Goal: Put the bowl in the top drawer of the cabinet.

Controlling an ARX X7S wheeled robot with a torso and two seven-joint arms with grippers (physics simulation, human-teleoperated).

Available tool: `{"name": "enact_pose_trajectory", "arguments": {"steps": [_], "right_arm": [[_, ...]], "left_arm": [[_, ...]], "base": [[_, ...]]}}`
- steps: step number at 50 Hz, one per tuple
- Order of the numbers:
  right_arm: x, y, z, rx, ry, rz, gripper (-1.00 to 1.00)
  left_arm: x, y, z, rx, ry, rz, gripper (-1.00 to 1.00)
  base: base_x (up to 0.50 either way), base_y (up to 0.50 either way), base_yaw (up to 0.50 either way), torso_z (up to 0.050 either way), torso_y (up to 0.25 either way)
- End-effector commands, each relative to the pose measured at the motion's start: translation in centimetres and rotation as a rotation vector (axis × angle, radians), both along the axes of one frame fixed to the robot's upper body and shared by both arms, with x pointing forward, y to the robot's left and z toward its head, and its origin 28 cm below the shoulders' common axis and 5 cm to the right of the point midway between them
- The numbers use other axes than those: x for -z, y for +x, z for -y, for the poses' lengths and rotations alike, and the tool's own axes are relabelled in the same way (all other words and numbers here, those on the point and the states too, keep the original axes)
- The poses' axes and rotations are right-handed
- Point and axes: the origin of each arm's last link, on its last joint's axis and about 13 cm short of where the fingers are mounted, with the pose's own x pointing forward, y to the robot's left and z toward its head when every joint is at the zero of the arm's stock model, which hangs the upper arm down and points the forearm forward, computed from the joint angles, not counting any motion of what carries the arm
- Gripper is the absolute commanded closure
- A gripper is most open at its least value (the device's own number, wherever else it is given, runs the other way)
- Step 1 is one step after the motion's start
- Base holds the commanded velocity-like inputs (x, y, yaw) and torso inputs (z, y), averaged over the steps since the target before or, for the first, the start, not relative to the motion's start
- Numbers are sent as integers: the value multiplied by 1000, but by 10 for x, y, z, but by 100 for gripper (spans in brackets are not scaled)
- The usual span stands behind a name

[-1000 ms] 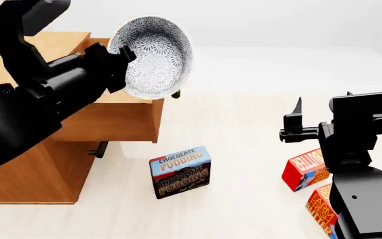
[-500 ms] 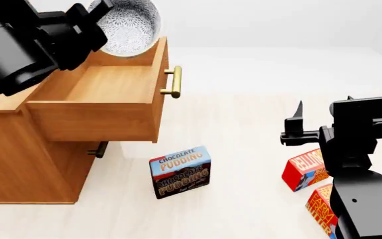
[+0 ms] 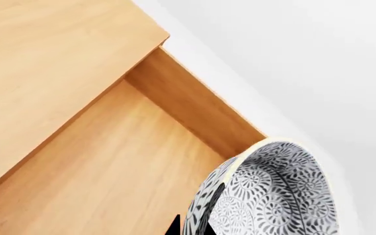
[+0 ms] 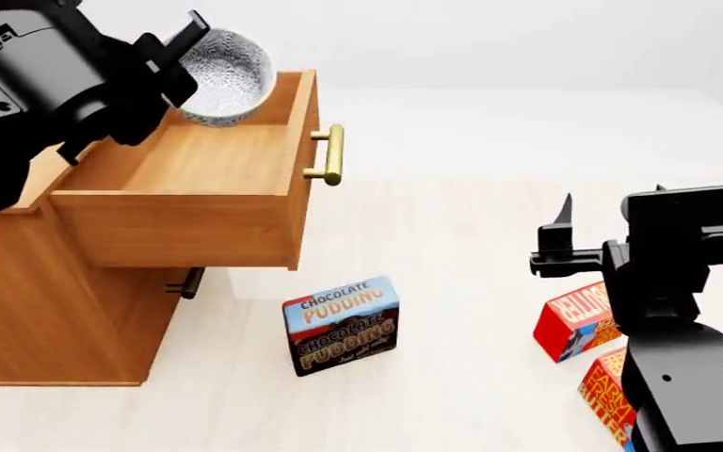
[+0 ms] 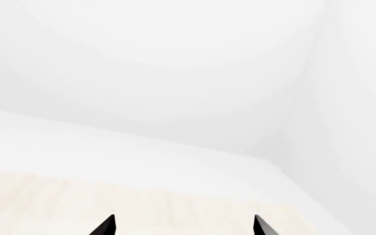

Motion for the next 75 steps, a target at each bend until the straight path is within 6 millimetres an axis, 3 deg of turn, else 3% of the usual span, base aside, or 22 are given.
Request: {"name": "enact_pose_trajectory", "arguments": {"steps": [1,32,61,75], "right_arm": [[1,0,1,6,6,-1,-100],[7,1,6,13,18,-16,-100],[14,-2,10,26,28,-26,-100],[15,-2,10,26,27,-28,-100]], "left_arm": [[-4,12,2,-88,-4,-58,100],[14,54,7,-134,-94,-209,100],[34,65,10,-93,-57,-200,100],[32,66,2,-129,-76,-173,100]], "base": [[0,0,0,0,0],[0,0,0,0,0],[0,0,0,0,0],[0,0,0,0,1]]}}
